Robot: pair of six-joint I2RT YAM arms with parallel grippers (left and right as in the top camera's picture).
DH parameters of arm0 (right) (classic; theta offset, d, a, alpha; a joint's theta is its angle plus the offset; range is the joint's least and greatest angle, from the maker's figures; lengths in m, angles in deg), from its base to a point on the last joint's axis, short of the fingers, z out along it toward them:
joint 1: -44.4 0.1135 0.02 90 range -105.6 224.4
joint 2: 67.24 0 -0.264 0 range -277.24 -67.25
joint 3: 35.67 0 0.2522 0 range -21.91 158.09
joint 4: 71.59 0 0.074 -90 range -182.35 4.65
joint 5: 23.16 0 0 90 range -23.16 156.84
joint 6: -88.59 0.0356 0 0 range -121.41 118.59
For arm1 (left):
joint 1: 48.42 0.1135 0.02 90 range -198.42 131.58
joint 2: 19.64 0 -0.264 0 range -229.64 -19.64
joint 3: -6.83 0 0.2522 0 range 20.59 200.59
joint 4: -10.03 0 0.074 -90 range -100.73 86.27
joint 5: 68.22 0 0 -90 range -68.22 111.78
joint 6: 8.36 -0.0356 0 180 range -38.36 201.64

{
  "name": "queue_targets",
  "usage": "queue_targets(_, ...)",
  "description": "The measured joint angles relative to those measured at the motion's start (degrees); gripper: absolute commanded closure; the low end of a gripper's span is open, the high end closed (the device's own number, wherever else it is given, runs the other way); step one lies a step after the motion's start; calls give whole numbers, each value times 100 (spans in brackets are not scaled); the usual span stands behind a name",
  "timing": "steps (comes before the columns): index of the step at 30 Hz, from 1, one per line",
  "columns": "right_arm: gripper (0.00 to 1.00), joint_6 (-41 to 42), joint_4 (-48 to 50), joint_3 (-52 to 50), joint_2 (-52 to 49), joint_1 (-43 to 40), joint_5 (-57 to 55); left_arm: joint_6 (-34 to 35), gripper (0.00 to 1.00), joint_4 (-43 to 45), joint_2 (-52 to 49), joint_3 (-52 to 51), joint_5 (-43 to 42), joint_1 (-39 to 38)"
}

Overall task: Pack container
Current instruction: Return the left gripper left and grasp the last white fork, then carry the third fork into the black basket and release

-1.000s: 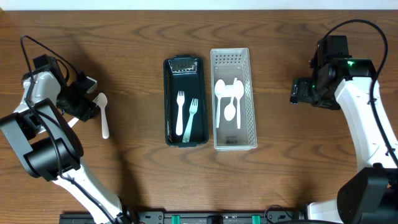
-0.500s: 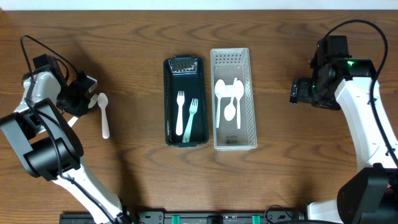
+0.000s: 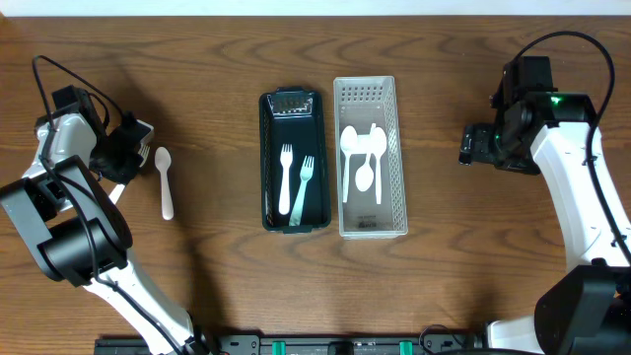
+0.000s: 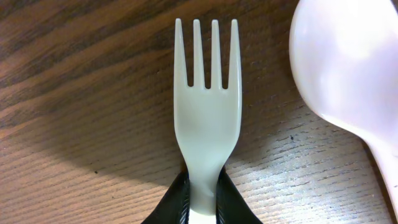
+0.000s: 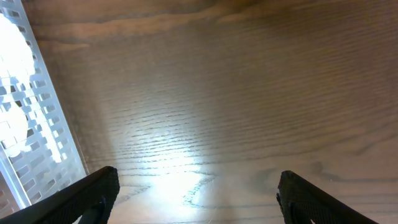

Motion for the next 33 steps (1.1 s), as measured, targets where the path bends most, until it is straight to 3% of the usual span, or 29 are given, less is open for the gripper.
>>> queue_targets(6,14,0,2,0,0,0,0,136,94,9,24,0,2,0)
queue_targets(10,14,0,9,0,0,0,0,592,94,-20,212,-7,20,-2)
queue_targets(15,12,0,26,0,0,0,0,1274,94,-306,1115,-17,44,-118)
queue_targets(18,6,9,26,0,0,0,-2,1700,94,-426,1696,-17,44,-348)
queue_targets(20,1,26,28,0,0,0,2,2170,94,-533,2092,-17,42,-643)
queue_targets(25,1,15,26,0,0,0,15,3368,94,-968,2743,-17,39,-1600)
queue_targets(33,1,-52,26,0,0,0,17,5392,94,-1220,3021,-17,20,-3554)
